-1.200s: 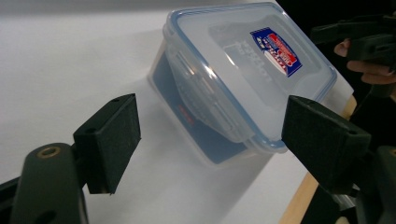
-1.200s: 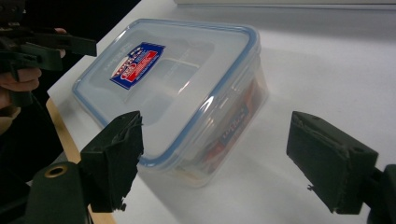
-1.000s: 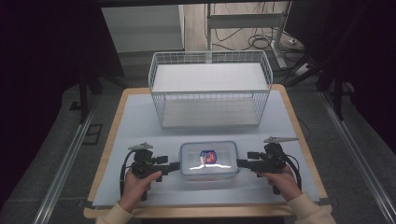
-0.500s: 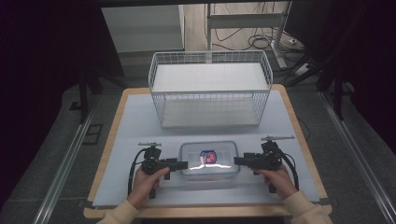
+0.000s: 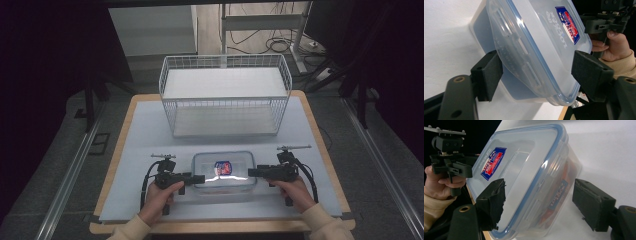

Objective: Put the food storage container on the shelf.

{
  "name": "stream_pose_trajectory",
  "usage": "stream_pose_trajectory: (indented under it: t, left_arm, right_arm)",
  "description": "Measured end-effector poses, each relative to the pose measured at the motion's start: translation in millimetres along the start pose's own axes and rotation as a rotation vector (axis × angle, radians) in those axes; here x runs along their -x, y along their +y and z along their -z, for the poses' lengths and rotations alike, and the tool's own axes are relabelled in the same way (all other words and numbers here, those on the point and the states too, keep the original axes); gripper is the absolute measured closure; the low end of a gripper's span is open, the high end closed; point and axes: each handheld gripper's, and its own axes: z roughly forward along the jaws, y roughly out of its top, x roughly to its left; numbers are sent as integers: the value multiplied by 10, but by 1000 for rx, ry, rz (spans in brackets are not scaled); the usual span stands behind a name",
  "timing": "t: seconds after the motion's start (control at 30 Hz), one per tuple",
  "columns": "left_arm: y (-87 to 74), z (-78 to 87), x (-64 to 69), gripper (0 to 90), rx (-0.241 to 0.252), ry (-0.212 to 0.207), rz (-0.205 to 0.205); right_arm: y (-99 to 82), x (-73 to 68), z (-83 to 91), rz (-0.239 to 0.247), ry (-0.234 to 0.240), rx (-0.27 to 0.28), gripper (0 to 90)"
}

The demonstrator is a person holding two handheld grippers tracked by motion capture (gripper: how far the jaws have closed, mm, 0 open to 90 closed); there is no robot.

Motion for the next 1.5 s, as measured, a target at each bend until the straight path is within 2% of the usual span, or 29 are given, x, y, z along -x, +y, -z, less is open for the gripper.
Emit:
stream_pose_trajectory:
  t: [0.23,0.57,0.77,1.07,1.33,1.43,1.5]
  left_arm:
    - [-7,10,-5,279,-3,-7,7]
    - [-7,16,-25,290,-4,-18,6]
    - [-7,15,-23,290,-4,-17,5]
    - [-8,17,-10,291,-6,-13,-7]
    - [-17,22,7,291,-7,-7,-19]
    - [-21,26,13,291,-4,-7,-39]
    - [-24,40,19,300,12,-6,-30]
  right_arm:
    - [2,6,4,-15,26,-12,316]
    - [9,32,0,-24,50,-17,336]
    - [4,33,-67,-41,93,-43,298]
    - [27,58,-35,-63,102,-46,374]
    - [22,52,-24,-53,101,-41,386]
    - [16,45,-16,-52,99,-37,396]
    - [11,37,-3,-52,101,-34,411]
